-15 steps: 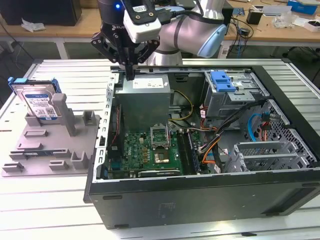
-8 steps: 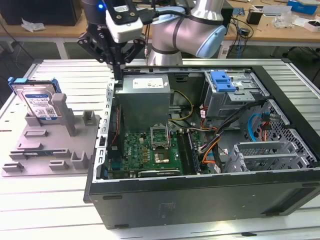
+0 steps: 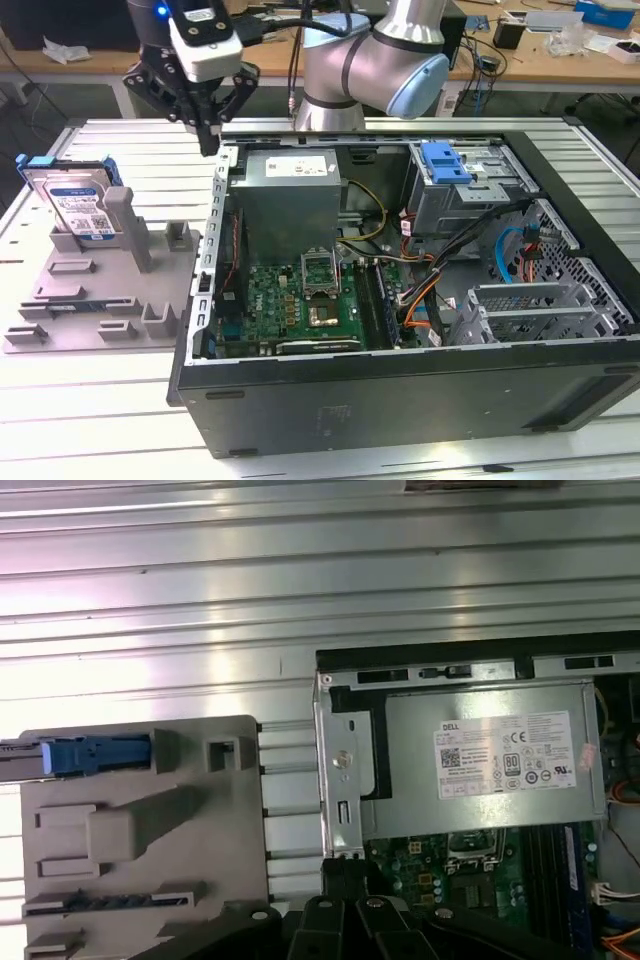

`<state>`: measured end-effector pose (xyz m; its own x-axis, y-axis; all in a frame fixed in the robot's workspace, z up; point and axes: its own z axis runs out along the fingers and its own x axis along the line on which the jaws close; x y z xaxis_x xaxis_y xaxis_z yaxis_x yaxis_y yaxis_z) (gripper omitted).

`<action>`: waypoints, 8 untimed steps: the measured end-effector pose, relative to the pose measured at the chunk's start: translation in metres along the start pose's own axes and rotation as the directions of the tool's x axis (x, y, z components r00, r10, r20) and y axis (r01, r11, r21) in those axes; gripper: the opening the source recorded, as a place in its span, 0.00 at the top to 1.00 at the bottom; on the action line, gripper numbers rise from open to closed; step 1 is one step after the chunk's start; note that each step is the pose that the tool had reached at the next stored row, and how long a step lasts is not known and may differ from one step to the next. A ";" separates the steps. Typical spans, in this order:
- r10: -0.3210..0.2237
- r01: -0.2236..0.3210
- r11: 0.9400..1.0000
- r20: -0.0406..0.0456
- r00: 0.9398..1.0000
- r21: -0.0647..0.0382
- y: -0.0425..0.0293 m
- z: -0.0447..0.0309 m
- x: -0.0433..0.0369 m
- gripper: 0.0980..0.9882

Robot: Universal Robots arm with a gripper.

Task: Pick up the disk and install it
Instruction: 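Reach for the disk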

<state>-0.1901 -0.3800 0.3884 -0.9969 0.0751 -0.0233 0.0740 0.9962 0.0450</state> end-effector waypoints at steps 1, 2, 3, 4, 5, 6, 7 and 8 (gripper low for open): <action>0.000 0.000 1.000 0.000 1.000 0.000 0.0011 0.0002 0.0031 0.99; 0.000 0.000 1.000 0.000 1.000 0.000 0.0024 0.0005 0.0065 0.99; 0.000 0.000 1.000 0.000 1.000 0.000 0.0036 0.0007 0.0097 0.99; 0.000 0.000 1.000 0.000 1.000 0.000 0.0050 0.0010 0.0137 0.99; 0.000 0.000 1.000 0.000 1.000 0.000 0.0061 0.0012 0.0171 0.99; 0.000 0.000 1.000 0.000 1.000 0.000 0.0075 0.0015 0.0220 0.99; 0.000 0.000 1.000 0.000 1.000 0.000 0.0083 0.0017 0.0255 0.99; 0.000 0.000 1.000 0.000 1.000 0.000 0.0094 0.0019 0.0305 0.99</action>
<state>-0.2198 -0.3683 0.3862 -0.9969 0.0753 -0.0233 0.0742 0.9962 0.0451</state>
